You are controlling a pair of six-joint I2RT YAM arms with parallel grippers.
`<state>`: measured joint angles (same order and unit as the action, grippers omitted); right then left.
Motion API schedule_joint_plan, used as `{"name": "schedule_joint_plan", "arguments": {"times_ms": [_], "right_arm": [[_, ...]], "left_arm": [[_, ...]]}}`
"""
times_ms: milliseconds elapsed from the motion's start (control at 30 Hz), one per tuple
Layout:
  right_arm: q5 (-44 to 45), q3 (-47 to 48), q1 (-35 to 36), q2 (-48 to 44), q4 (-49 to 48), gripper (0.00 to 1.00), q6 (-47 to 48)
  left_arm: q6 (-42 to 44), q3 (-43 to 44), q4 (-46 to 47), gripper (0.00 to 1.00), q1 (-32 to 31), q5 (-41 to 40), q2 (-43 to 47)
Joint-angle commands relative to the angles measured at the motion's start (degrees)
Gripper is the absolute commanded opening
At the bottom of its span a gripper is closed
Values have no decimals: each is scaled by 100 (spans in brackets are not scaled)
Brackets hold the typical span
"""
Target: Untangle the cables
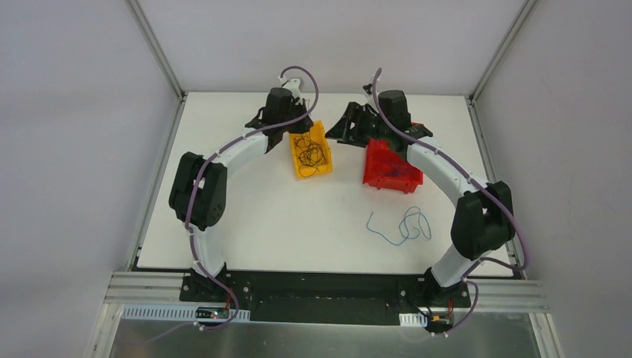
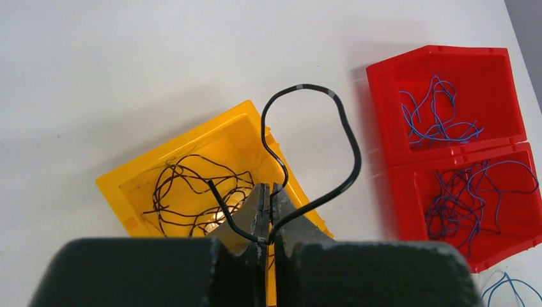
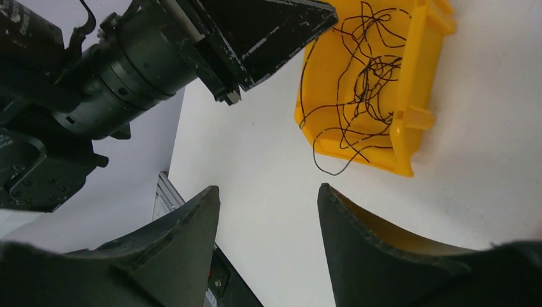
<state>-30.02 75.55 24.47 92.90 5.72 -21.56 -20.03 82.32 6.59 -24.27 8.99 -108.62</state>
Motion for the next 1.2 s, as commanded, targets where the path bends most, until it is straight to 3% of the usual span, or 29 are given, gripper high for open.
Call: {"name": "schedule_joint_plan", "arguments": {"times_ms": [0,267,567,700,800,867,900,933,1000,1033,1167], "right_arm": [[-26,641,195,433,-242,58,-166],[494,1109,510,1340,-250,49,-33],[752,1329,598,2093,-1019,36,-118],[782,1344,599,2145,-1179,20,-136],[695,1236,610,2131,-1399,14,-147],[762,1200,624,2118,-1429,0,-137],[779,1187,629,2125,-1413,0,-121],[783,1190,629,2143,-1382,0,-128],[873,1252,623,2209,-1147,0,-144],[949,1305,630,2255,-958,0,-154],[1265,1367,680,2481,-268,0,-178]], "left_arm": [[97,-98,507,0,17,222,279],[-124,-160,637,0,27,234,360],[-192,-182,622,0,28,243,403],[-239,-181,593,0,28,213,392],[-325,-171,597,0,26,243,311],[-400,-172,618,0,32,266,255],[-404,-166,619,0,36,268,234],[-405,-128,566,8,41,265,214],[-340,86,232,39,60,202,195],[-278,261,-156,49,75,111,204],[13,701,-999,71,135,-395,411]]}}
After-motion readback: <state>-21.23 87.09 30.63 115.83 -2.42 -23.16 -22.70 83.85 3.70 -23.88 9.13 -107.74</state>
